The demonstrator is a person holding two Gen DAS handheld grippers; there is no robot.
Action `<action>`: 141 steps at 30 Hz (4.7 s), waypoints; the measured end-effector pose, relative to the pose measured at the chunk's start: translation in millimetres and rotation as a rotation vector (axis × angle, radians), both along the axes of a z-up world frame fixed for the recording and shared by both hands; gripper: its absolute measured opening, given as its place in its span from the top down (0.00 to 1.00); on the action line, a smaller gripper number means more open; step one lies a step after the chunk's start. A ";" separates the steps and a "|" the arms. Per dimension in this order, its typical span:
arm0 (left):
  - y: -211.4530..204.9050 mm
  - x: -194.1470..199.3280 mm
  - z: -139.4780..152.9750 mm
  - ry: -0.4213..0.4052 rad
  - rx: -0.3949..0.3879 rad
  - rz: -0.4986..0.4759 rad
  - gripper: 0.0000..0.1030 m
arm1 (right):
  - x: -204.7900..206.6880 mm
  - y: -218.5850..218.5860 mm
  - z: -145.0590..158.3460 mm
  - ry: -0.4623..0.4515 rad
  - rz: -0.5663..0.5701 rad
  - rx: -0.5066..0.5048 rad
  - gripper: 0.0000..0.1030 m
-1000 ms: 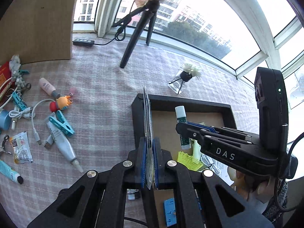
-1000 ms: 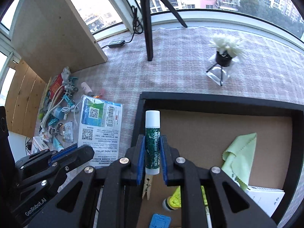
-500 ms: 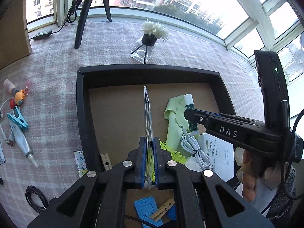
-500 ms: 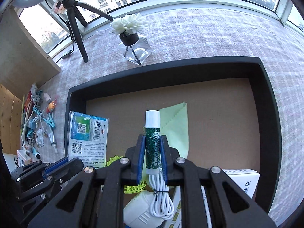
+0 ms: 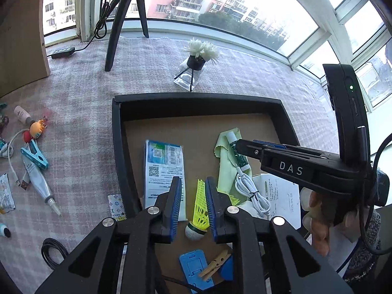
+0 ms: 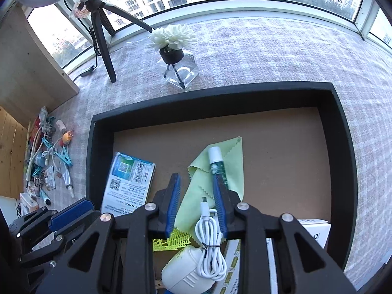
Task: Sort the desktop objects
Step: 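Move both tools back to the pile toward the tube and blue clothespin, then grasp the blue clothespin with the right tool, then grasp the grey ANEW tube with the left tool while the right holds the clothespin, then carry the ANEW tube and blue clothespin into the tray and release both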
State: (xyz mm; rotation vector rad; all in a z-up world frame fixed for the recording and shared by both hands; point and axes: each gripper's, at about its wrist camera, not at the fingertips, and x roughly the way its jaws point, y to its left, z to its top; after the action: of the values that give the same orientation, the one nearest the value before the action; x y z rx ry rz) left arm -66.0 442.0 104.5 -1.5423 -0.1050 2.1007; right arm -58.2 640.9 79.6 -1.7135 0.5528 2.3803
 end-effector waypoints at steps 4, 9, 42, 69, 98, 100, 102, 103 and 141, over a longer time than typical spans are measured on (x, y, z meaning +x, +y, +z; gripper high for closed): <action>-17.5 -1.1 6.5 0.017 -0.012 0.025 0.82 | -3.0 -14.5 8.3 0.015 0.037 0.002 0.74; -53.4 -3.0 13.4 0.031 -0.016 0.069 0.82 | -8.8 -39.0 17.0 0.030 0.100 -0.001 0.74; -215.8 17.6 -50.1 -0.096 -0.040 0.315 0.83 | -90.6 -245.0 -15.8 -0.029 0.484 -0.098 0.74; -181.9 -53.6 -82.9 -0.157 -0.024 0.365 0.81 | -165.8 -246.5 -55.3 -0.096 0.500 -0.077 0.80; -211.4 -51.6 -74.6 -0.185 0.054 0.539 0.70 | -97.7 -227.1 -66.4 -0.151 0.494 -0.233 0.83; -207.0 -55.3 -75.8 -0.192 0.054 0.539 0.63 | -93.2 -224.6 -64.2 -0.137 0.480 -0.197 0.83; -199.1 -59.7 -77.0 -0.187 0.018 0.519 0.63 | -94.6 -206.3 -60.3 -0.117 0.420 -0.168 0.83; -194.6 -61.9 -78.1 -0.185 -0.008 0.510 0.63 | -95.4 -199.3 -57.8 -0.107 0.397 -0.162 0.84; -50.8 -24.3 -12.1 -0.012 0.037 0.139 0.93 | 6.2 -31.4 8.0 0.061 0.043 -0.049 0.84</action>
State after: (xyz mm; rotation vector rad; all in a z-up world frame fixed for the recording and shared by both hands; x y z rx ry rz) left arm -90.3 391.2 92.4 -1.5666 -0.2611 2.1829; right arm -52.1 609.4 87.5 -1.6935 0.5934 2.4763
